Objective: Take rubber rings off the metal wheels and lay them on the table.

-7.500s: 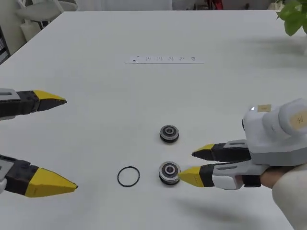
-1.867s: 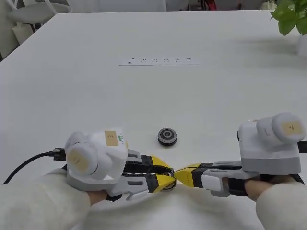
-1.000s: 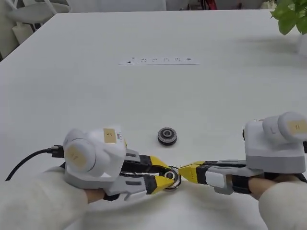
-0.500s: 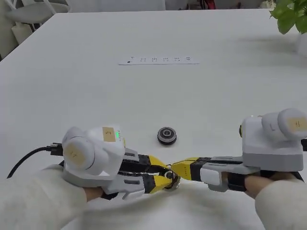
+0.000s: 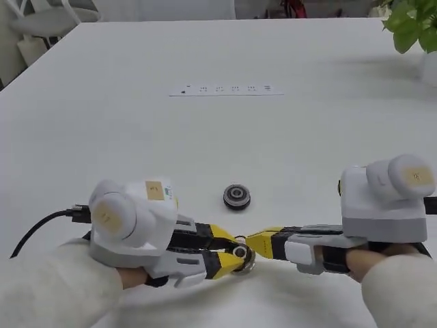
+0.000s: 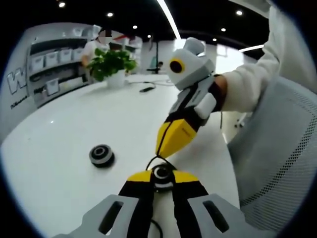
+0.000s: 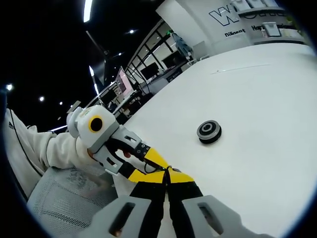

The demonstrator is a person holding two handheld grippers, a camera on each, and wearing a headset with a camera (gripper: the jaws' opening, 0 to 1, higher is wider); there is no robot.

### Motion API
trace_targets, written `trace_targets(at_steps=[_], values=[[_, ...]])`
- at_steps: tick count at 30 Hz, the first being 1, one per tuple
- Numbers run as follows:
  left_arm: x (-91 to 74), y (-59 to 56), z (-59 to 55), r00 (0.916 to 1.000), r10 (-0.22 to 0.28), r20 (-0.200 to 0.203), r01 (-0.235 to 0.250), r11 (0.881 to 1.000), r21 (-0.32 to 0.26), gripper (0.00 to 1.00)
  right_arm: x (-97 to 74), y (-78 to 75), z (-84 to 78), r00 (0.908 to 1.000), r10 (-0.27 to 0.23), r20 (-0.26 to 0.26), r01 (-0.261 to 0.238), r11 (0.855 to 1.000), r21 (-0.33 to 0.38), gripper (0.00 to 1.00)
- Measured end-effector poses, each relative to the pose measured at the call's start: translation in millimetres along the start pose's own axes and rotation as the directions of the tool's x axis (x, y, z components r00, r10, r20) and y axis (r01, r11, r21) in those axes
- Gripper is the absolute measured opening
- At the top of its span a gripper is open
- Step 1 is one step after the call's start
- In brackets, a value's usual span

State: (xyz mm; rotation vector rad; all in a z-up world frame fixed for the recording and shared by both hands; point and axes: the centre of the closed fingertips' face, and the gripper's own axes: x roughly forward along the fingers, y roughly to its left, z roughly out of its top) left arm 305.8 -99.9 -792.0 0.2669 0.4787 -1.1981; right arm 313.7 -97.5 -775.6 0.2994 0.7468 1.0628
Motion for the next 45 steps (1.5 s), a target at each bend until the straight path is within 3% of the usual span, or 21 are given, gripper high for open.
trace_targets(at_steps=[7, 13, 18, 22, 28, 39, 45], values=[[-6.6, -1.8, 1.2, 0.9996, -0.008, -0.028, 0.008, 1.0, 0.01, 0.16, -4.0, 1.6, 2.0, 1.0, -0.003, 0.002, 0.003, 1.0, -0.007, 0.0], [-16.5, -3.5, 11.7, 0.9998, -0.011, -0.018, 0.011, 1.0, 0.018, 0.22, -11.8, 4.2, 9.3, 0.9994, 0.0, 0.034, 0.0, 1.0, 0.0, 0.0], [-31.8, 2.6, 21.6, 0.9999, 0.007, -0.011, -0.007, 1.0, 0.017, 0.29, -20.5, 3.9, 20.7, 0.9979, -0.009, 0.065, 0.01, 1.0, -0.012, 0.0], [-50.5, 11.3, 31.4, 0.9985, 0.054, 0.005, -0.054, 0.998, 0.019, 0.37, -24.7, 4.3, 28.6, 0.9968, -0.009, 0.08, 0.012, 0.999, -0.033, 0.0], [-79.0, 16.5, 37.0, 0.9943, 0.105, 0.018, -0.106, 0.994, 0.009, 0.5, -22.8, 12.2, 43.2, 0.9947, 0.012, 0.102, -0.006, 0.999, -0.051, 0.0], [-127.8, 15.5, 23.1, 0.9836, 0.18, -0.013, -0.18, 0.984, -0.015, 0.68, -7.3, 38.5, 65.1, 0.99, 0.095, 0.105, -0.085, 0.991, -0.101, 0.0], [-147.0, 14.6, 17.7, 0.9762, 0.217, -0.006, -0.217, 0.976, -0.032, 0.73, 5.1, 52.4, 70.6, 0.9864, 0.141, 0.085, -0.13, 0.984, -0.125, 0.0]])
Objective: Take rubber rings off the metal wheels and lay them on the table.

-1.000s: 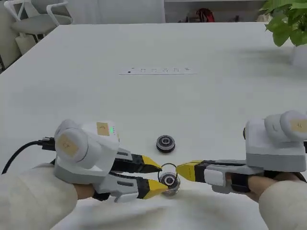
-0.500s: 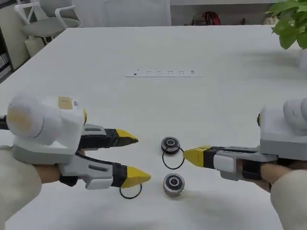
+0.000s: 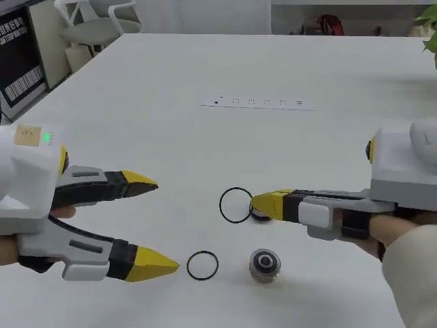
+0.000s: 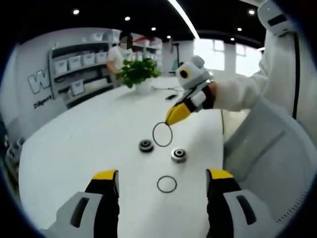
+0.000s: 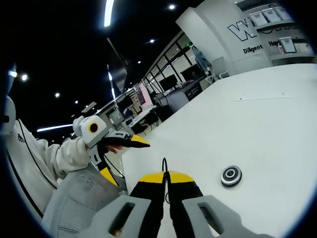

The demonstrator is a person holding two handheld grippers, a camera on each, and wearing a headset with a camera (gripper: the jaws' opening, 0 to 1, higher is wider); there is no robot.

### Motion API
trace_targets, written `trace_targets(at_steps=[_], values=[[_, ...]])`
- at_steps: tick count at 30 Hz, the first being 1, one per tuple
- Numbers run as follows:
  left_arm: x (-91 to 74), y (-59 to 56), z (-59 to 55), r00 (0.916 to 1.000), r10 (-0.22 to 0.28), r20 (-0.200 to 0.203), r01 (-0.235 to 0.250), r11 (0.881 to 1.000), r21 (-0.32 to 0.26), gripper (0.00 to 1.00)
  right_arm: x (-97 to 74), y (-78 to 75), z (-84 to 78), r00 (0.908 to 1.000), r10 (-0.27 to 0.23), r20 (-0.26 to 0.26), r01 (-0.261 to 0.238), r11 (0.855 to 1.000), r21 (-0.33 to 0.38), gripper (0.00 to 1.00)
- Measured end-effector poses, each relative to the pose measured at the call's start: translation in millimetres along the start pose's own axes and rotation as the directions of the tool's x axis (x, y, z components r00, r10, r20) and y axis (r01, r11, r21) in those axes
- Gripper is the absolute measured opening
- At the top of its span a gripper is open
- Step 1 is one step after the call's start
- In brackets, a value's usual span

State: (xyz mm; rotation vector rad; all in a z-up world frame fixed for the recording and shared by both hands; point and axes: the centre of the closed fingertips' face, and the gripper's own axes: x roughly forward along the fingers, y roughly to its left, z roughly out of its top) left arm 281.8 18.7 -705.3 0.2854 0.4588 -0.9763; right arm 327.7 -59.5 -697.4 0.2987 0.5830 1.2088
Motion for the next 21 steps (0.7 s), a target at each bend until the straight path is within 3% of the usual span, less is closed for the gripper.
trace_targets(at_steps=[11, 21], values=[[-11.0, 6.8, -17.8, 0.9989, 0.039, -0.025, -0.039, 0.999, -0.029, 0.79, 22.3, 11.1, -4.8, 0.9976, 0.052, -0.045, -0.053, 0.999, -0.015, 0.0], [-8.6, 5.8, -32.2, 0.9981, 0.027, -0.055, -0.031, 0.997, -0.067, 0.81, 35.5, 13.0, -26.3, 0.9891, 0.069, -0.13, -0.072, 0.997, -0.026, 0.0]])
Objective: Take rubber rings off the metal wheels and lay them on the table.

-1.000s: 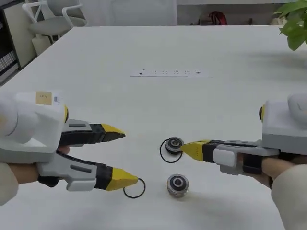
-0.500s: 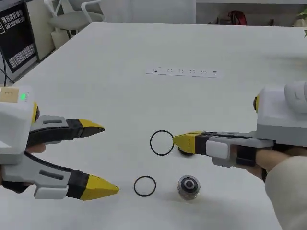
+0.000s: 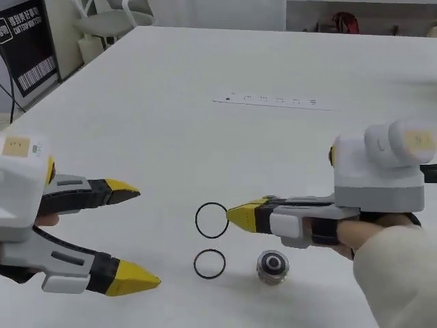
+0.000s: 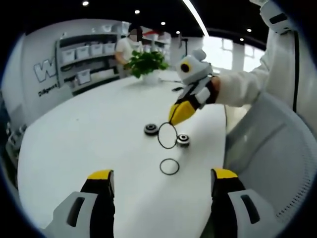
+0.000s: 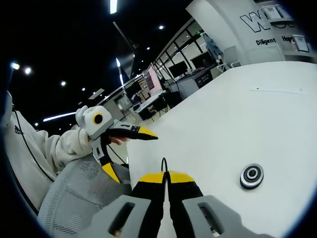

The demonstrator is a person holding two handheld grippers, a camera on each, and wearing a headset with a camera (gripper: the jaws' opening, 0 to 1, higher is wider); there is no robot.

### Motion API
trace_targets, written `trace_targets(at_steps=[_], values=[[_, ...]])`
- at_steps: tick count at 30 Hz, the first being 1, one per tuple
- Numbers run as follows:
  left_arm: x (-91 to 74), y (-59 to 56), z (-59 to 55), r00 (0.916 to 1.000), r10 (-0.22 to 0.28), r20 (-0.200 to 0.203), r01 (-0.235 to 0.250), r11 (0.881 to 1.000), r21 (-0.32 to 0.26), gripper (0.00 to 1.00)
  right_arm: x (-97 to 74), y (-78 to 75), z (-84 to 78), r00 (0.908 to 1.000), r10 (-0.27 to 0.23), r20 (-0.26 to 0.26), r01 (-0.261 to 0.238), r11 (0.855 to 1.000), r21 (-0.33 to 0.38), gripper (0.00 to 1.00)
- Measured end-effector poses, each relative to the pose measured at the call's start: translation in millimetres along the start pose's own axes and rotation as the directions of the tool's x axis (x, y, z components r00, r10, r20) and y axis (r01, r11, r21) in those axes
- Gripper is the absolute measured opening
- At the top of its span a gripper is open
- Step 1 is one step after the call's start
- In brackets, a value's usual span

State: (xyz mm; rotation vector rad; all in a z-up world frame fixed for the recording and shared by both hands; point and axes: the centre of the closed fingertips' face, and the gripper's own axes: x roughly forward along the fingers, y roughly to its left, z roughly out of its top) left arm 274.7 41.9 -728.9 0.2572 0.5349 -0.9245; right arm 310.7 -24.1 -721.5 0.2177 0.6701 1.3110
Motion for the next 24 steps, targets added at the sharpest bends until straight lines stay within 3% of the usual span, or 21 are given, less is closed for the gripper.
trace_targets(at_steps=[11, 24], values=[[2.0, 0.6, -2.4, 0.9999, -0.017, 0.003, 0.017, 1.0, -0.017, 0.81, 7.1, -8.7, -21.4, 0.9977, -0.009, -0.067, 0.011, 1.0, 0.022, 0.0], [5.3, -8.0, -1.6, 0.9989, -0.047, 0.0, 0.047, 0.999, -0.001, 0.81, 11.8, -10.2, -38.1, 0.9933, -0.021, -0.113, 0.023, 1.0, 0.018, 0.0]])
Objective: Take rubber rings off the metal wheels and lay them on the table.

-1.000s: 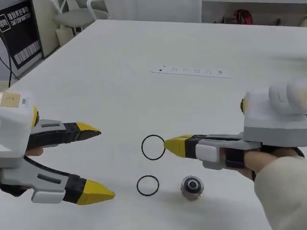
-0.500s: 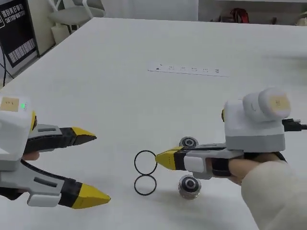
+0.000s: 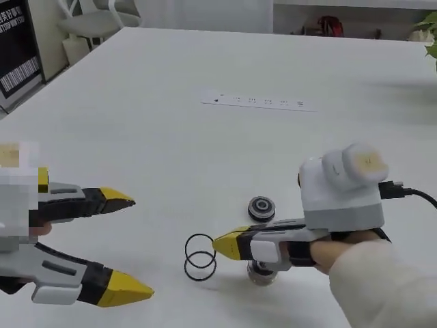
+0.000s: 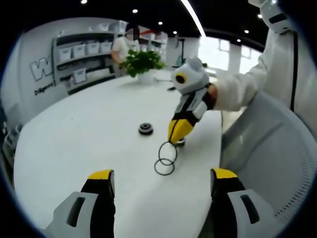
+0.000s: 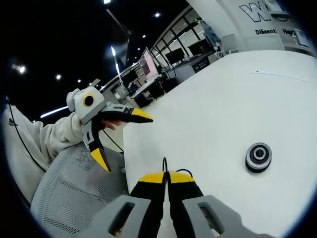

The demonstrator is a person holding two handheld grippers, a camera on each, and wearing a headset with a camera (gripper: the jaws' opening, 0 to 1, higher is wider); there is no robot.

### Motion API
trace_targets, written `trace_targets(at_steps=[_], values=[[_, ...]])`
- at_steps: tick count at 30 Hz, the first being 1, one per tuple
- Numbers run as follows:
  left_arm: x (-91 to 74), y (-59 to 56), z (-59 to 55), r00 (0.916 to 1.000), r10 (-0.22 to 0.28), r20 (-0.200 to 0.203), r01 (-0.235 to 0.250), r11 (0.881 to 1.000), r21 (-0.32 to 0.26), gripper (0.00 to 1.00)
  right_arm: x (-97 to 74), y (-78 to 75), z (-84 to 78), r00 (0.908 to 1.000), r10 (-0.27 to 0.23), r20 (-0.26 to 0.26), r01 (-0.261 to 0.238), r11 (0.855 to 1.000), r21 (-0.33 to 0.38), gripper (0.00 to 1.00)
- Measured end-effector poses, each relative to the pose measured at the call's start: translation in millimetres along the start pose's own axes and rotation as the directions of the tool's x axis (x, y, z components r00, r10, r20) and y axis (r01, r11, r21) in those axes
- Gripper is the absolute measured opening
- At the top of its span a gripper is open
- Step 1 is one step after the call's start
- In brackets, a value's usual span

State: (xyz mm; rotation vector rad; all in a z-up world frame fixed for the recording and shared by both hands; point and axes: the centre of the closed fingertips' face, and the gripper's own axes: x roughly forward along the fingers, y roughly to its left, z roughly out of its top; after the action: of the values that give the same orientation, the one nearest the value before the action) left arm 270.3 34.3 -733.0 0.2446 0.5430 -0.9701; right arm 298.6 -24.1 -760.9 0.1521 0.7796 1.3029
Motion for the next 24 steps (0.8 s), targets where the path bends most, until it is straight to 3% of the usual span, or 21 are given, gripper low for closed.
trace_targets(at_steps=[12, 24], values=[[4.8, -8.1, -2.0, 0.9995, -0.03, -0.013, 0.03, 1.0, 0.003, 0.81, 9.9, -0.9, -13.4, 0.9992, 0.001, -0.04, -0.001, 1.0, 0.007, 0.0], [5.1, -9.1, -1.1, 0.9994, -0.034, -0.012, 0.034, 0.999, -0.001, 0.81, 22.7, 9.5, -33.1, 0.9934, 0.024, -0.112, -0.027, 0.999, -0.019, 0.0]])
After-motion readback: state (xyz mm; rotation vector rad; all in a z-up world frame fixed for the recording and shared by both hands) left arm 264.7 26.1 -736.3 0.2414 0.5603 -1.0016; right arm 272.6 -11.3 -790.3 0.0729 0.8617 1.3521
